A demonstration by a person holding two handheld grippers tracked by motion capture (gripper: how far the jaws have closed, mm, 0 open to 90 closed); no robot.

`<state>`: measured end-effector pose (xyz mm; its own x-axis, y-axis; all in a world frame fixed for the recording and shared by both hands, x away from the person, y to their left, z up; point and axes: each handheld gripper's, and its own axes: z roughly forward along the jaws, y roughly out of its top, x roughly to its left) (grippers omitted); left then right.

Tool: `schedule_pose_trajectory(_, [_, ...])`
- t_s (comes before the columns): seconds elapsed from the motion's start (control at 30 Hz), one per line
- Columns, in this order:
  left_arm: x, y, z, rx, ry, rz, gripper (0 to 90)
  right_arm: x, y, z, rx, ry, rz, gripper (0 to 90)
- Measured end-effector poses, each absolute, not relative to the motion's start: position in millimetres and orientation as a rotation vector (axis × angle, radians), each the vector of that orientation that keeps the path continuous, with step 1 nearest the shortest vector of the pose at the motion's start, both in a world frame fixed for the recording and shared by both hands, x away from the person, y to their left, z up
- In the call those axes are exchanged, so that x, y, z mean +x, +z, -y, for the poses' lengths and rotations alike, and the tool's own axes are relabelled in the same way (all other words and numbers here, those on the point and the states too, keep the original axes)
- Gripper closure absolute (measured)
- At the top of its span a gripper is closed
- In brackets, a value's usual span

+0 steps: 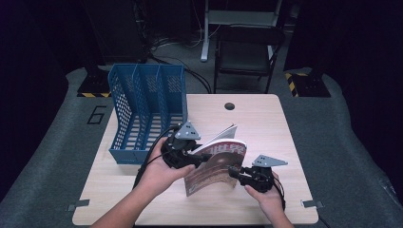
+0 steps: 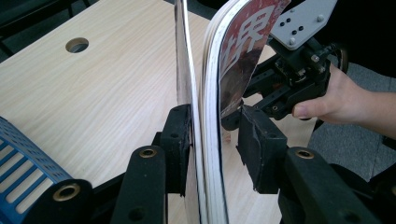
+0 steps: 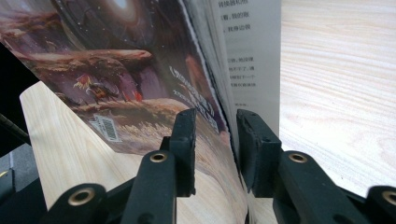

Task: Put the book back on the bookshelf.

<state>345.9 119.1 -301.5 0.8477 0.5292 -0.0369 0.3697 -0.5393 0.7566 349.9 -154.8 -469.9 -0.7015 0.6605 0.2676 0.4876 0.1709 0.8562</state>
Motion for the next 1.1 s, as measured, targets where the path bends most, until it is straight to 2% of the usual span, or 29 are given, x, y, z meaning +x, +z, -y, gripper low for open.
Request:
schedule_pose_trajectory(0.3, [350.2,-300.5,-110.9,2.224,0.255,-0.653,64.1,351.7,-470.2,154.0,1.133,1.566,-2.264,69.7])
schedule_pose_trajectory(0.8, [358.4,-297.3,-100.3,2.276,0.265,-0.702,73.6,352.7,-470.1,153.5,1.138,1.577,-2.260,69.8])
schedule_pose_trajectory(1.1, [361.5,-298.9,-94.5,2.324,0.255,-0.720,76.1,353.1,-470.2,153.2,1.138,1.574,-2.258,69.7])
